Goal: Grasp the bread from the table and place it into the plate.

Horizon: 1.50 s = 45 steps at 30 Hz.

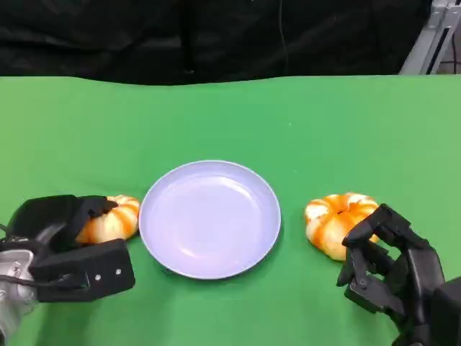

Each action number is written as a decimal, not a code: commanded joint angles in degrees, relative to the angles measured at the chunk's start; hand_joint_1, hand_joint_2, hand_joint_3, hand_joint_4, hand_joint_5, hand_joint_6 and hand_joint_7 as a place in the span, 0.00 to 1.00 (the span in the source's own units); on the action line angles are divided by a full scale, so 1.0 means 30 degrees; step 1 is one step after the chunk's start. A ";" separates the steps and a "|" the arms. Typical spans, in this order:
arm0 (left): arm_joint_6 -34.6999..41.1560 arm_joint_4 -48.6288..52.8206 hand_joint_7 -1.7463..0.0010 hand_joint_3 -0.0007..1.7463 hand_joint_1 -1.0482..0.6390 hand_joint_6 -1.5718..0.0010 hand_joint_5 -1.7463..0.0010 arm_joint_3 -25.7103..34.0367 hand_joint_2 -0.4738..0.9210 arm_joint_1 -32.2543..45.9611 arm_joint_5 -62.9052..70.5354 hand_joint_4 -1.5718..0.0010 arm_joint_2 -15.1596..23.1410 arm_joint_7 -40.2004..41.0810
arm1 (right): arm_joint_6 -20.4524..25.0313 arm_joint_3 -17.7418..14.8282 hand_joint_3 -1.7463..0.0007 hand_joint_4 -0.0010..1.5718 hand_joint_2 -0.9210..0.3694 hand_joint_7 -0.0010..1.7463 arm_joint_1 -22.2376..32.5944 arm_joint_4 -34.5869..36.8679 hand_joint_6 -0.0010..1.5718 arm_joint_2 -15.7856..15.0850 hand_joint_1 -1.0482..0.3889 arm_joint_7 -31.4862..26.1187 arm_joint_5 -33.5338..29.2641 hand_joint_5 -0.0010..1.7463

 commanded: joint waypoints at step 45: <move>0.0651 -0.0774 0.84 0.19 0.56 0.33 0.41 0.0162 1.00 0.0897 -0.0258 0.56 0.0302 0.0331 | -0.0041 -0.0141 0.38 0.53 0.22 0.92 -0.0074 -0.0087 0.40 -0.0131 0.63 -0.0026 0.0155 1.00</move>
